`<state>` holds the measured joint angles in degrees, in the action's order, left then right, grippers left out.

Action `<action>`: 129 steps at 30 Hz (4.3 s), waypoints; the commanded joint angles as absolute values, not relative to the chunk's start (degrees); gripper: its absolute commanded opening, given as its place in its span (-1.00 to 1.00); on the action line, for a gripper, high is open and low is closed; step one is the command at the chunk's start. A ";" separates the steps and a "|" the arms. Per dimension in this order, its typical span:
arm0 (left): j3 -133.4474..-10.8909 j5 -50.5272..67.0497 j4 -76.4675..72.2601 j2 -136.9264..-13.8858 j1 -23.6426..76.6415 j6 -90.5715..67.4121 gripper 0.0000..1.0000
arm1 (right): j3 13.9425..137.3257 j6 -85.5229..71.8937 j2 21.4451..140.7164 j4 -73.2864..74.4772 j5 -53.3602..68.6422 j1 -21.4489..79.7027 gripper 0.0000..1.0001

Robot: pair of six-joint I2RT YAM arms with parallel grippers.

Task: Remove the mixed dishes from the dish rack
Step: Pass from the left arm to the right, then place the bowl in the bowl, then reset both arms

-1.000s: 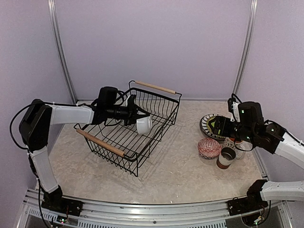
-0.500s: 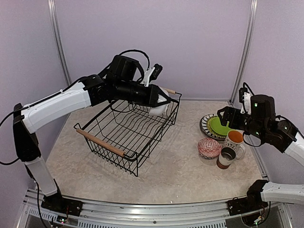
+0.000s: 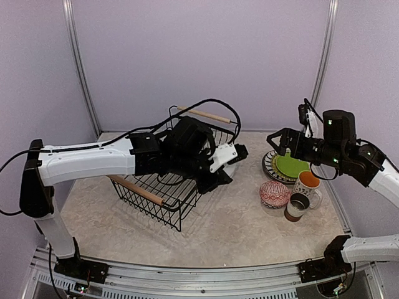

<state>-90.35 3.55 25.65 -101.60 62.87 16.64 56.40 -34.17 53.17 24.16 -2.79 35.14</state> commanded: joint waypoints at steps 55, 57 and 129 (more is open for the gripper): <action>-85.01 5.12 32.96 -88.35 65.97 25.49 0.91 | 71.56 -30.55 78.43 52.11 -10.43 42.37 -1.00; -82.82 8.49 32.25 -83.83 63.45 23.59 0.96 | 67.40 -30.12 75.62 51.44 -8.33 38.76 -1.00; -54.72 5.37 -5.78 -41.74 12.05 -16.44 0.98 | 66.66 -12.77 41.77 24.96 -8.43 24.08 1.00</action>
<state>-57.01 6.26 -1.80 -43.94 12.91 -15.86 68.45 -15.00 43.88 28.73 -8.40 24.56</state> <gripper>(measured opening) 0.990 0.997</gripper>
